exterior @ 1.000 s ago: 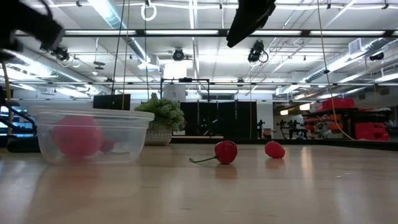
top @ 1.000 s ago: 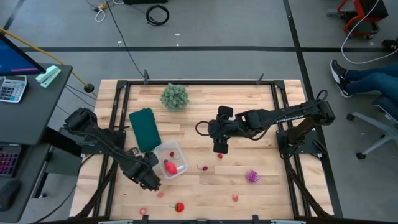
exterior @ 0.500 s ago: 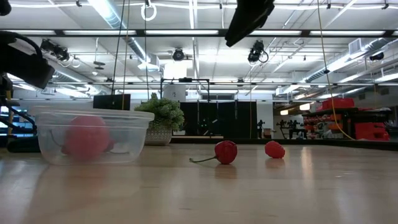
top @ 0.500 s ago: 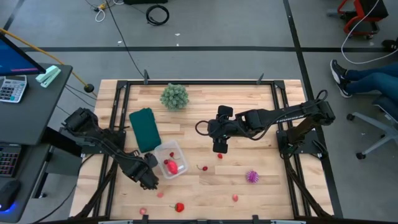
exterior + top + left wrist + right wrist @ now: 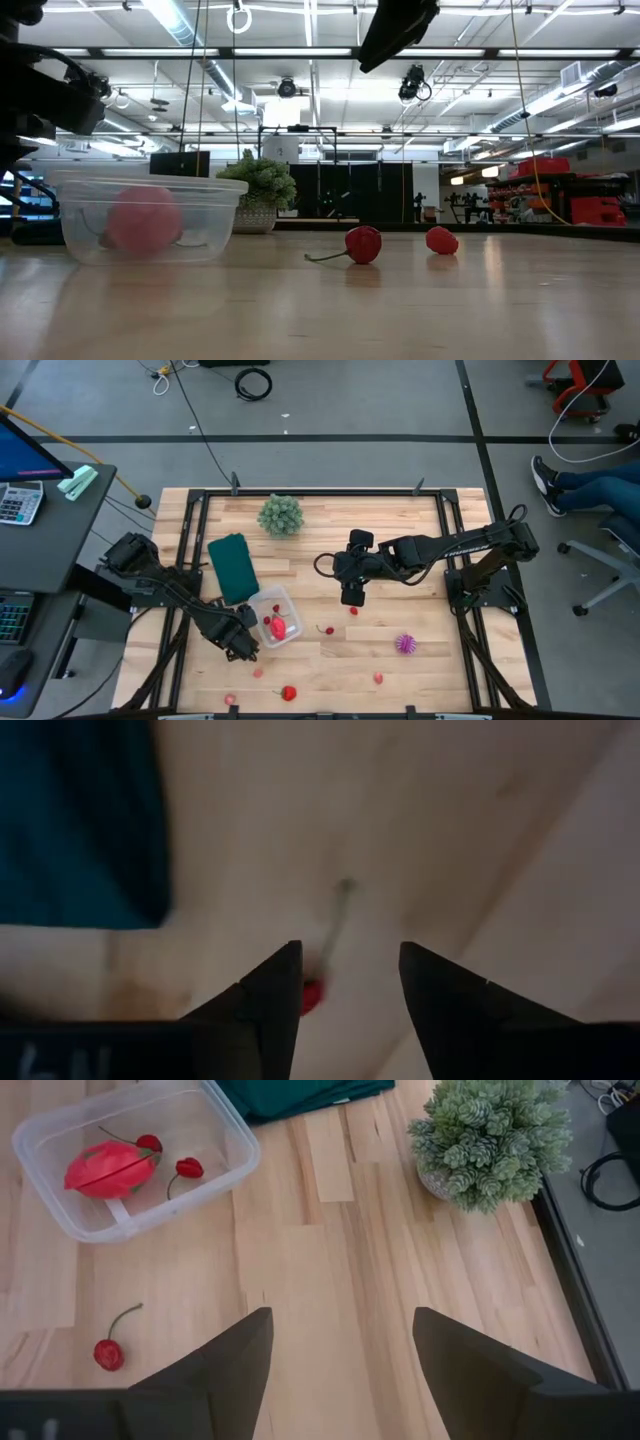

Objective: Pick and placing Produce into tupperware
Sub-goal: Put the red cherry into the transparent bin

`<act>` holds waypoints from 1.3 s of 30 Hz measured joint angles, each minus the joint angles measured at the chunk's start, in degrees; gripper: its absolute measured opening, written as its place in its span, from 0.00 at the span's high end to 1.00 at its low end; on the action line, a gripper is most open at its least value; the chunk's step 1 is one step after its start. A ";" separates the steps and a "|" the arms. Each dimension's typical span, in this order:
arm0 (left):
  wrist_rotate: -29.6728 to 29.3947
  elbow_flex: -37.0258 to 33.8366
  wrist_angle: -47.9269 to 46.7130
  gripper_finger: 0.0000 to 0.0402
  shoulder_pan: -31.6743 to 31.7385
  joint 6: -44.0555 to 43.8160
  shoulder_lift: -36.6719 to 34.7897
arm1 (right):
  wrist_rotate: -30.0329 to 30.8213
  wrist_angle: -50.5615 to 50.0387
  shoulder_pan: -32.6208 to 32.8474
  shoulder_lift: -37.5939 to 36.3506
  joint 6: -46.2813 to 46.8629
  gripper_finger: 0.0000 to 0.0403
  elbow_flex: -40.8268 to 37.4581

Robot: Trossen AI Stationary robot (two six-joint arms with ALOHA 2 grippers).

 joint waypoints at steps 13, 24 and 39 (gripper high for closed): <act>-1.34 -0.58 1.41 0.59 -0.06 -0.46 0.39 | -0.02 0.00 0.02 0.00 0.17 0.38 0.00; -1.61 -0.36 0.73 0.60 0.01 -0.42 4.00 | 0.00 0.00 0.02 0.00 0.20 0.38 0.00; -1.03 0.78 3.11 0.97 -0.06 -3.49 4.35 | -0.02 -0.04 0.02 0.00 0.26 0.38 0.00</act>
